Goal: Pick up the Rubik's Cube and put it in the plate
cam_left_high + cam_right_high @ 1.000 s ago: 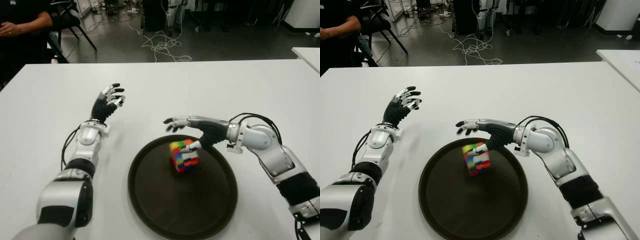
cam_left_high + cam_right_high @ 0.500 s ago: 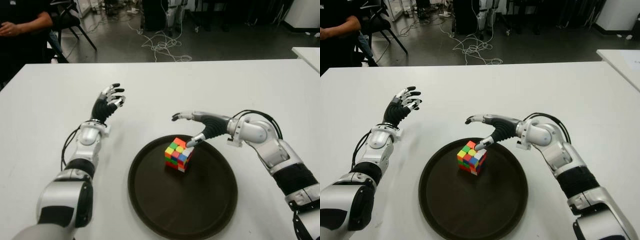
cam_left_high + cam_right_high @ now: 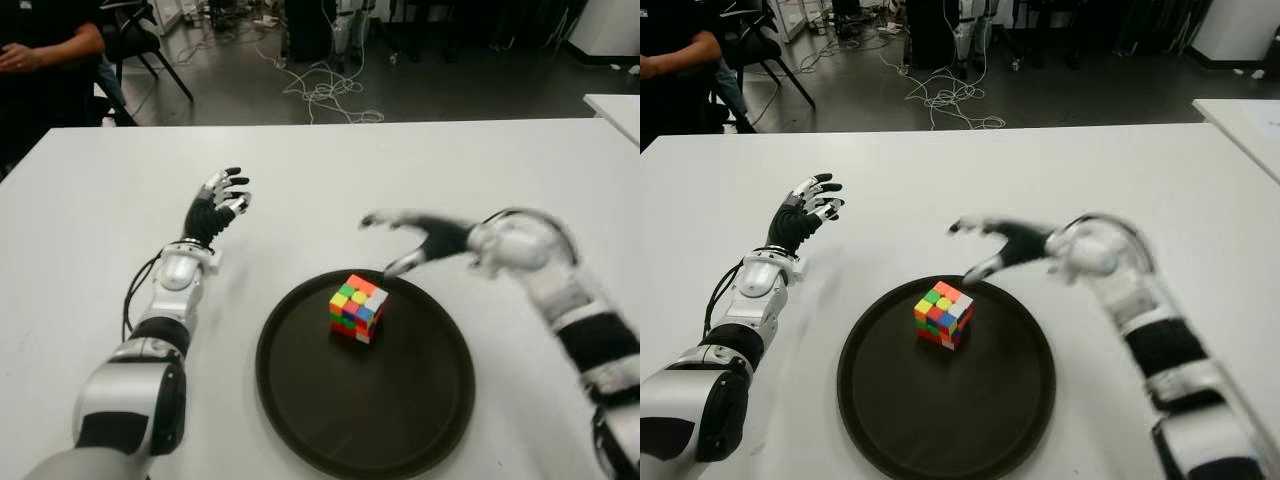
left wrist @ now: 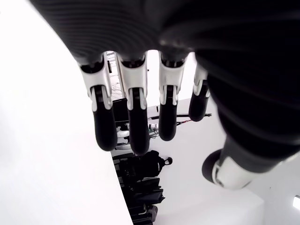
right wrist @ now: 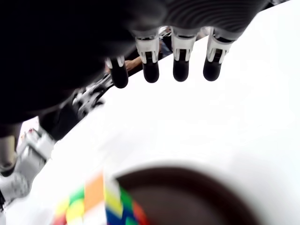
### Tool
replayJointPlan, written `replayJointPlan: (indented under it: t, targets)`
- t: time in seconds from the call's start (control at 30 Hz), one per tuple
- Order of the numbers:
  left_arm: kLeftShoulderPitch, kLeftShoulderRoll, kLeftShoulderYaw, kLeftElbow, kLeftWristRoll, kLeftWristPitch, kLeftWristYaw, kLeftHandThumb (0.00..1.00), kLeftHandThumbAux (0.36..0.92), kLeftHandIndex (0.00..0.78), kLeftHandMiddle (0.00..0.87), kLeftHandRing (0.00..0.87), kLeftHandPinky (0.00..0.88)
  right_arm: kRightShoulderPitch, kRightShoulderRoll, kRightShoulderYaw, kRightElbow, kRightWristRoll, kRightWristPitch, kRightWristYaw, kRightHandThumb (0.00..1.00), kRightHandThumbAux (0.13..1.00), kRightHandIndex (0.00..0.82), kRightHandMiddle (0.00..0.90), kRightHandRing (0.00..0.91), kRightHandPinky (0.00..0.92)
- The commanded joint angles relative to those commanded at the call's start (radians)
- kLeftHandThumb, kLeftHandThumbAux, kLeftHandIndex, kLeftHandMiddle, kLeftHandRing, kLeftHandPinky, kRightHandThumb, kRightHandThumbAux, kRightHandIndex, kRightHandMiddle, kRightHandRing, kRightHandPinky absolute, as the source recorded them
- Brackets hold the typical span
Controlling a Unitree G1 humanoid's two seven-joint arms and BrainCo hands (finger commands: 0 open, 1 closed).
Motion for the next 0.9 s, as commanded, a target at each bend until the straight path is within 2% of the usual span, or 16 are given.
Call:
replayJointPlan:
  t: [0.23,0.4,0.43,0.47,0.5,0.53,0.63,0.67,0.73,0.77,0.83,0.9]
  targets:
    - [0.0,0.001,-0.003,0.0,0.003,-0.001,0.004,0.19,0.637,0.18,0.246,0.288,0.354,0.022,-0.012,-0.068,-0.029,0.067,0.027,-0.01,0.0,0.487,0.0,0.0,0.0,0.002]
    - [-0.001,0.001,-0.001,0.0,0.0,-0.003,0.004,0.198,0.67,0.193,0.25,0.287,0.346,0.011,0.04,-0.139,-0.018,0.117,0.018,-0.11,0.0,0.56,0.0,0.0,0.003,0.016]
    - [-0.001,0.0,0.0,0.0,0.0,-0.002,0.003,0.198,0.672,0.193,0.25,0.286,0.346,0.01,0.058,-0.153,-0.006,0.123,0.008,-0.141,0.0,0.565,0.0,0.0,0.003,0.018]
    - [-0.002,0.0,0.0,0.0,-0.002,0.001,0.002,0.198,0.675,0.192,0.249,0.285,0.346,0.002,0.113,-0.18,0.048,0.13,-0.03,-0.23,0.0,0.582,0.0,0.016,0.02,0.033]
    - [-0.002,0.0,0.001,0.001,-0.003,0.003,0.001,0.198,0.675,0.191,0.248,0.285,0.347,-0.005,0.154,-0.2,0.088,0.135,-0.058,-0.295,0.0,0.602,0.017,0.048,0.054,0.074]
    - [-0.002,-0.001,0.002,0.001,-0.003,0.004,0.0,0.199,0.676,0.189,0.247,0.285,0.349,-0.01,0.181,-0.212,0.117,0.137,-0.08,-0.338,0.0,0.632,0.042,0.095,0.104,0.134]
    - [-0.003,-0.001,0.002,0.002,-0.003,0.005,0.0,0.199,0.675,0.188,0.248,0.286,0.353,-0.021,0.226,-0.226,0.196,0.125,-0.137,-0.424,0.007,0.672,0.081,0.162,0.176,0.219]
    - [-0.003,-0.002,0.002,0.002,-0.004,0.006,-0.002,0.199,0.674,0.187,0.248,0.287,0.355,0.002,0.268,-0.24,0.213,0.117,-0.17,-0.508,0.012,0.682,0.093,0.179,0.195,0.24]
    - [-0.003,-0.004,0.002,0.004,-0.005,0.006,-0.002,0.199,0.671,0.189,0.25,0.291,0.361,0.029,0.315,-0.256,0.235,0.105,-0.216,-0.606,0.056,0.706,0.135,0.23,0.246,0.294]
    - [-0.004,-0.004,0.003,0.004,-0.005,0.006,-0.003,0.199,0.67,0.19,0.251,0.292,0.363,0.057,0.348,-0.259,0.226,0.094,-0.231,-0.667,0.074,0.715,0.152,0.25,0.266,0.315]
    - [-0.005,-0.005,0.003,0.005,-0.006,0.009,-0.006,0.199,0.665,0.187,0.249,0.292,0.365,0.088,0.422,-0.282,0.217,0.096,-0.21,-0.789,0.13,0.749,0.213,0.306,0.329,0.383]
    - [-0.005,-0.006,0.003,0.006,-0.006,0.011,-0.007,0.2,0.657,0.184,0.246,0.291,0.366,0.083,0.449,-0.305,0.24,0.11,-0.187,-0.847,0.183,0.781,0.269,0.355,0.383,0.439]
